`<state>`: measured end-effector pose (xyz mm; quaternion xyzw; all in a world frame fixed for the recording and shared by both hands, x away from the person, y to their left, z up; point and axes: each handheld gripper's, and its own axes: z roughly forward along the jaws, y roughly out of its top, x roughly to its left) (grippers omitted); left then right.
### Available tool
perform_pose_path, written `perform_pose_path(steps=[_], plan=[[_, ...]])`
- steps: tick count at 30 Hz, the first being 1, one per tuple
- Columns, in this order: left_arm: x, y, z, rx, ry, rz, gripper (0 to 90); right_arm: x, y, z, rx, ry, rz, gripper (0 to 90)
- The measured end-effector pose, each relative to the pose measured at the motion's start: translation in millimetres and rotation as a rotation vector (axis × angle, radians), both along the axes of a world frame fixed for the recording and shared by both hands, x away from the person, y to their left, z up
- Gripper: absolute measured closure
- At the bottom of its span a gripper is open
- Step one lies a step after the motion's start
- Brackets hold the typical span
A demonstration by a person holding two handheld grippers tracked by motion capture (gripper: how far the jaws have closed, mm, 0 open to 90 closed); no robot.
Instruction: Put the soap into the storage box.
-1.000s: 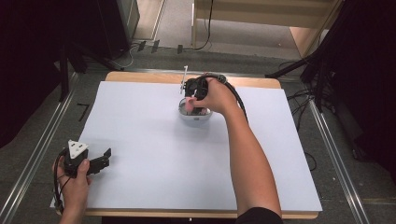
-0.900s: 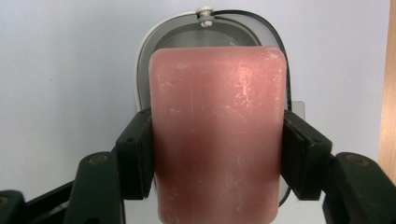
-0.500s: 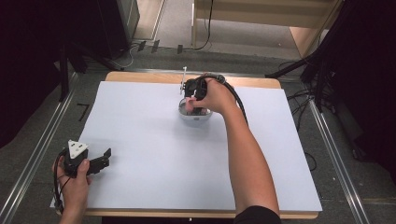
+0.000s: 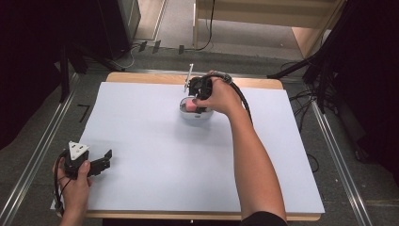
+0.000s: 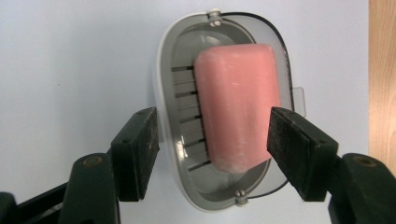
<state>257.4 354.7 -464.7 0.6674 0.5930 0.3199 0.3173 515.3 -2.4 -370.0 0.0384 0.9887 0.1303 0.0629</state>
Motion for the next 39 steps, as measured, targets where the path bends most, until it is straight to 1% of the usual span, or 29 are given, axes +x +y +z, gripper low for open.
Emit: perform_pose_path(steps=[1,2,3,5,6,8,9,11,13,14,16,17,21,22,24,25,27,29,30,32,34,35,36,38,39], plan=[[0.0,0.0,0.0,0.001,0.000,0.000,13.4,-2.2,-1.2,0.0,0.001,0.006,-0.016,35.4],[0.1,-0.1,-0.1,0.001,0.000,0.001,13.5,-2.3,-2.1,-0.8,0.005,0.004,-0.006,35.4],[0.0,-0.4,0.0,0.003,0.000,0.004,13.4,-4.5,-3.3,-1.1,0.001,0.008,-0.019,35.4],[0.1,-0.6,-0.1,0.003,0.000,0.005,13.4,-6.7,-4.4,-2.9,0.011,0.005,-0.015,35.3],[0.2,-0.5,-0.2,0.005,0.000,0.005,13.5,-10.2,-5.6,-4.4,0.009,0.008,-0.017,35.1],[0.2,-0.6,-0.2,0.005,0.000,0.004,13.5,-11.7,-5.9,-4.6,0.008,0.011,-0.021,34.5],[0.2,-0.7,-0.1,0.006,0.000,0.004,13.5,-13.8,-6.1,-5.6,0.002,-0.003,-0.030,33.3],[0.0,-0.7,0.0,0.007,0.001,0.004,13.4,-18.2,-7.3,-6.0,0.002,0.003,-0.037,33.7],[0.1,-0.6,-0.1,0.008,0.001,0.003,13.4,-20.7,-8.6,-6.2,0.001,-0.001,-0.035,33.8],[0.1,-0.6,-0.1,0.007,0.000,0.002,13.5,-23.0,-9.3,-6.3,0.008,0.005,-0.045,33.7],[0.1,-0.6,-0.1,0.008,0.000,0.001,13.5,-25.9,-11.0,-7.0,0.022,0.006,-0.043,33.4],[0.2,-0.6,-0.2,0.008,0.001,0.001,13.4,-28.2,-11.7,-7.5,0.028,0.012,-0.054,32.7],[0.2,-0.6,-0.2,0.008,0.000,0.000,13.5,-34.5,-15.3,-10.0,0.034,0.015,-0.059,29.8],[0.3,-0.7,-0.3,0.008,0.000,0.001,13.4,-36.8,-16.1,-10.5,0.028,0.019,-0.075,29.1],[0.3,-0.8,-0.3,0.008,0.000,0.001,13.4,-38.0,-18.0,-11.9,0.036,0.006,-0.061,27.7],[0.3,-0.8,-0.3,0.008,0.000,0.000,13.5,-40.9,-19.7,-12.7,0.040,0.013,-0.067,26.5],[0.3,-0.8,-0.3,0.008,0.000,0.001,13.4,-42.3,-20.3,-13.1,0.043,0.013,-0.072,25.4],[0.3,-0.9,-0.3,0.008,-0.001,0.001,13.5,-44.9,-22.0,-14.5,0.054,0.003,-0.065,24.0],[0.4,-0.9,-0.3,0.008,0.000,0.001,13.4,-47.1,-22.7,-14.8,0.048,0.004,-0.073,23.6],[0.4,-1.0,-0.3,0.009,0.000,0.000,13.5,-50.2,-23.9,-16.5,0.046,0.008,-0.064,22.9],[0.4,-1.0,-0.3,0.009,0.000,0.000,13.4,-54.5,-25.4,-17.3,0.050,0.007,-0.079,22.6],[0.4,-1.0,-0.4,0.009,0.000,0.000,13.4,-56.2,-26.6,-18.0,0.053,0.003,-0.074,22.4],[0.4,-1.0,-0.4,0.009,0.000,0.000,13.4,-59.5,-28.1,-18.9,0.059,0.005,-0.084,21.6],[0.4,-1.1,-0.3,0.011,0.001,0.000,13.5,-60.3,-28.9,-19.4,0.061,0.004,-0.076,21.4],[0.4,-1.1,-0.3,0.011,0.001,-0.001,13.4,-63.1,-30.0,-20.0,0.061,0.007,-0.086,21.4]])
